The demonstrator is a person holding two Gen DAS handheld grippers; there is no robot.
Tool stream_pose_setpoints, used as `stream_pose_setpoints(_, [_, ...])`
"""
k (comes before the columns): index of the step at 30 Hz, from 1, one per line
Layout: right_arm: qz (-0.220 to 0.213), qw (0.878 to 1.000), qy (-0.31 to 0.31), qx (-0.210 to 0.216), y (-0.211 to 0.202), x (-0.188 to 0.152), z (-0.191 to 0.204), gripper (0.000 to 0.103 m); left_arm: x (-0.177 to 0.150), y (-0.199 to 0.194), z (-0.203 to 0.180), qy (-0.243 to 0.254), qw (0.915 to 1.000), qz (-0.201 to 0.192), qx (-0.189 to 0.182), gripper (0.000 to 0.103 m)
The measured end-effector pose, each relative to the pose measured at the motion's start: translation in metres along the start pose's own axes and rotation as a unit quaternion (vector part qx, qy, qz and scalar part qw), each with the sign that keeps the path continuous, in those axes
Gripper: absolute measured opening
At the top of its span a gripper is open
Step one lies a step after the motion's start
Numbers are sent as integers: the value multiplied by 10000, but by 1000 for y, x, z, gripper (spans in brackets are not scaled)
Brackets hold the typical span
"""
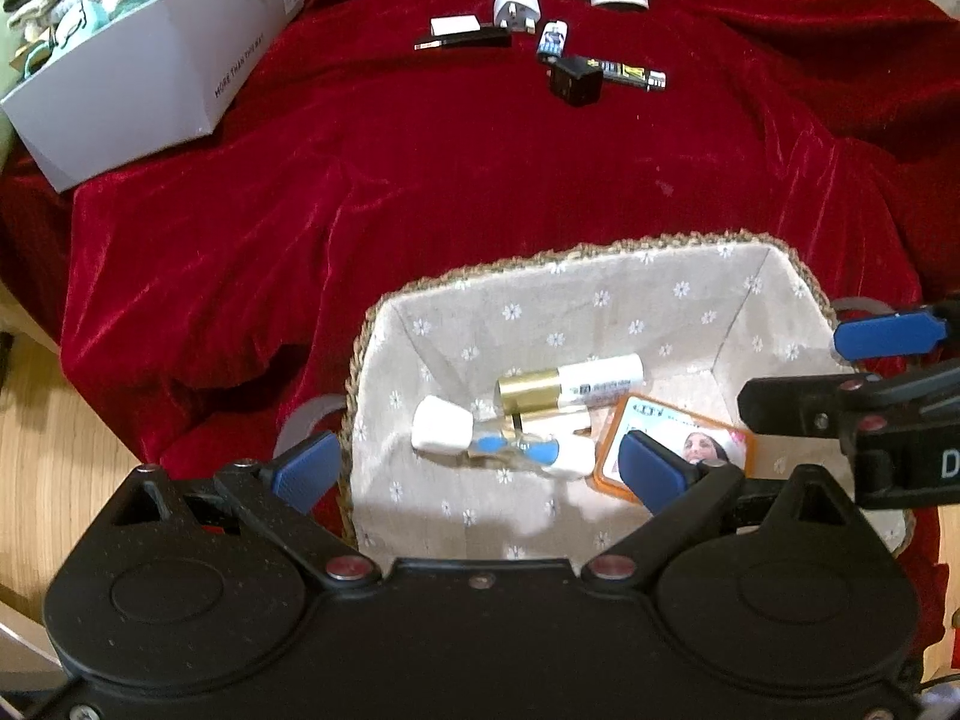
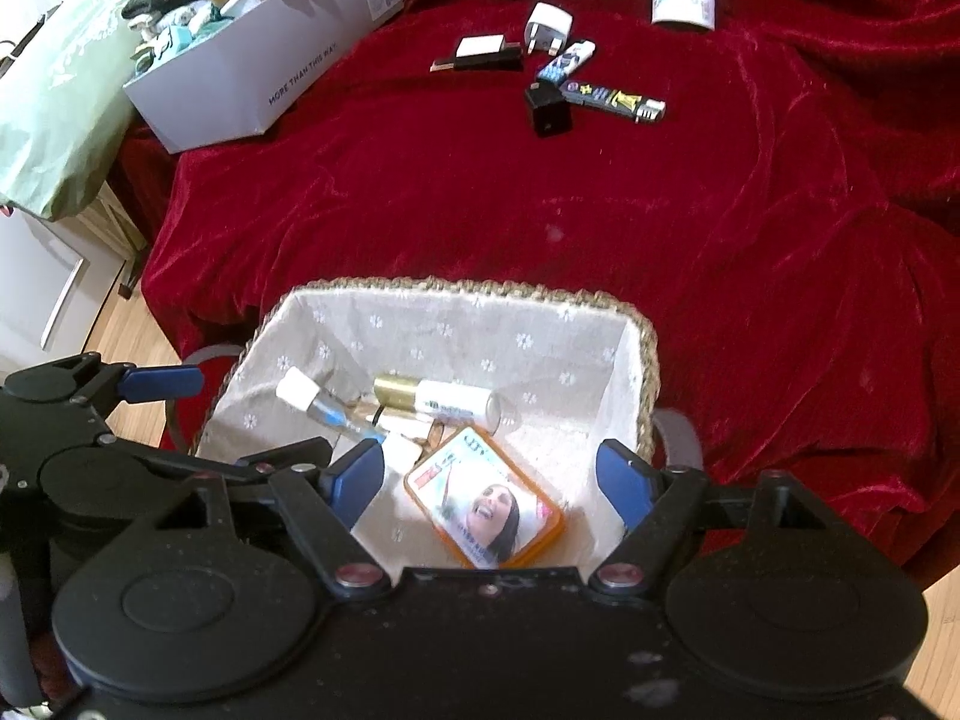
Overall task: Organize rigid objects
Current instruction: 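Withdraw both open tools from the basket toward the scattered items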
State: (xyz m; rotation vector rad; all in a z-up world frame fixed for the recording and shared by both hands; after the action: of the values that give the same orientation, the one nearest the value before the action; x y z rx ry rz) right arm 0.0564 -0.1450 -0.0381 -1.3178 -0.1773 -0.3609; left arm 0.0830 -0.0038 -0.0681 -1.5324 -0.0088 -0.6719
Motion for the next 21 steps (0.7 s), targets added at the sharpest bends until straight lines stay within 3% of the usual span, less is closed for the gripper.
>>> stream_pose_setpoints(15, [-882, 9957, 23, -296, -16, 47, -11, 87, 43, -8, 20, 39, 9977, -650, 187, 96])
stream_pose_setpoints(21, [-1038, 9936, 60, -437, -9, 63, -18, 87, 58, -4, 26, -5, 9965, -796, 236, 96])
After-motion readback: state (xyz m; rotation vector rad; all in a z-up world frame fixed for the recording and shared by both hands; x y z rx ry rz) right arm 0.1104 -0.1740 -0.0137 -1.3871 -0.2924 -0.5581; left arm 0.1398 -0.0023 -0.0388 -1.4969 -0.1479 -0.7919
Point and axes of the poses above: each gripper's, at about its wrist camera, not at the fingertips, and y roughly the way its jaws point, z to its left, x to its top, the point moved 4 cm from there along y, roughly the way its jaws point, and after that the axes turned 7 degrees about y, right-handed, at the moved point
